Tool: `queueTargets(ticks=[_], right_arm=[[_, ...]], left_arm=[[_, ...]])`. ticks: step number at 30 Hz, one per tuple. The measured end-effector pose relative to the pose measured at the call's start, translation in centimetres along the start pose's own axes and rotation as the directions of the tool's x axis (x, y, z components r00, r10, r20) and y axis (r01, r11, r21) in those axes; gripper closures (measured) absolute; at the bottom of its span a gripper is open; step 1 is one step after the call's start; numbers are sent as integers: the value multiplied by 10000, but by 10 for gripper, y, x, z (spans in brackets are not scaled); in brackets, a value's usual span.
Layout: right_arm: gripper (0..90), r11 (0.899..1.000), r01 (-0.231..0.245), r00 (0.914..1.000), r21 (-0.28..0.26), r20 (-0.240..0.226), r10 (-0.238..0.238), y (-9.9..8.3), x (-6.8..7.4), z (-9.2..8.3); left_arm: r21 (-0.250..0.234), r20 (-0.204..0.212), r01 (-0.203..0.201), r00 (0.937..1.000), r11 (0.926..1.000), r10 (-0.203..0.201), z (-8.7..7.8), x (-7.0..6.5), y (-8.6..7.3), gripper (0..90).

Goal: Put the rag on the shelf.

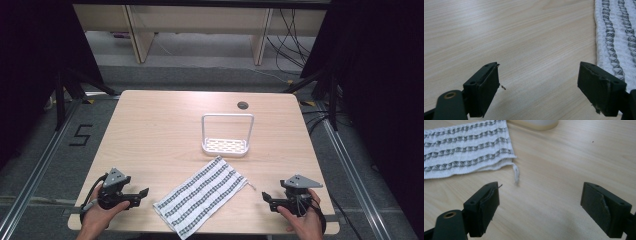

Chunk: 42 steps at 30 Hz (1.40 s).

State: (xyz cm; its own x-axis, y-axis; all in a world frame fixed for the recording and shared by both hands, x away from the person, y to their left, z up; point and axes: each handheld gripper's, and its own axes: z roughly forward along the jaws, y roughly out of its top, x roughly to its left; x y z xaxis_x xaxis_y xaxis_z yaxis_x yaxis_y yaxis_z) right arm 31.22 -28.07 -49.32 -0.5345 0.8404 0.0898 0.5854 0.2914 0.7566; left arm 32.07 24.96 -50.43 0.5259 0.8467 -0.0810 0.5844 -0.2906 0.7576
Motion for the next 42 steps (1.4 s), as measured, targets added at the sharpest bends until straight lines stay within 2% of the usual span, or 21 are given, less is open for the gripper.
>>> queueTargets(ticks=[3,11,13,17,20,21,22,23,25,28,29,31,32,35,36,38,40,41,42], right_arm=[[173,9998,71,10000,-207,30,-71,1,1,0],[186,9998,129,9998,-116,-177,-131,1,1,0],[188,9999,55,10000,-112,-31,-55,1,2,-1],[189,9999,89,9999,-143,-94,-90,1,2,-1],[189,9996,187,9998,-200,-21,-188,2,2,-2],[189,9996,187,9998,-200,-21,-188,2,2,-2],[188,9995,200,9996,-241,199,-195,2,3,-2],[189,9996,184,9997,-229,190,-179,2,3,-1],[201,9997,143,9996,-181,262,-139,2,5,-2],[207,9989,344,9990,-322,289,-334,2,3,-2],[208,9989,288,9995,-362,103,-285,3,3,-2],[208,9990,264,9996,-373,112,-260,3,4,-2],[208,9990,246,9996,-385,133,-241,4,5,-1],[207,9990,306,9995,-311,88,-304,5,6,-2],[207,9988,356,9993,-342,90,-353,5,7,-1],[206,9988,361,9993,-332,81,-359,7,8,-1],[228,9991,166,9999,-388,46,-164,9,13,-1],[240,9980,427,9990,-468,-129,-433,10,11,0],[242,9976,449,9990,-519,-37,-452,11,12,0]], left_arm=[[1,27,-38,10000,10000,38,1,1,0,169],[-46,19,29,10000,10000,-29,2,0,-1,169],[11,14,18,10000,10000,-18,1,0,-1,169],[-97,-31,55,10000,9999,-55,2,-1,-1,169],[79,17,-130,9999,9999,130,1,-1,1,169],[79,17,-130,9999,9999,130,1,-1,1,169],[0,2,-42,10000,10000,42,2,-2,1,169],[97,26,-111,9999,9999,111,1,-2,1,169],[-36,58,-54,10000,10000,55,2,-1,1,169],[-5,84,23,10000,10000,-23,1,-2,3,169],[-116,182,5,9998,9999,-3,2,-3,4,169],[-284,256,46,9997,9996,-39,5,-6,6,168],[-331,350,232,9991,9992,-220,7,-8,7,168],[-209,493,51,9988,9998,-40,8,-10,10,167],[-343,608,220,9980,9992,-199,11,-12,12,167],[-415,731,147,9973,9990,-116,13,-16,17,167],[-553,834,71,9965,9984,-25,16,-21,22,166],[-620,933,-89,9955,9980,146,21,-24,29,166],[-456,1026,-274,9942,9986,319,22,-25,33,165]])
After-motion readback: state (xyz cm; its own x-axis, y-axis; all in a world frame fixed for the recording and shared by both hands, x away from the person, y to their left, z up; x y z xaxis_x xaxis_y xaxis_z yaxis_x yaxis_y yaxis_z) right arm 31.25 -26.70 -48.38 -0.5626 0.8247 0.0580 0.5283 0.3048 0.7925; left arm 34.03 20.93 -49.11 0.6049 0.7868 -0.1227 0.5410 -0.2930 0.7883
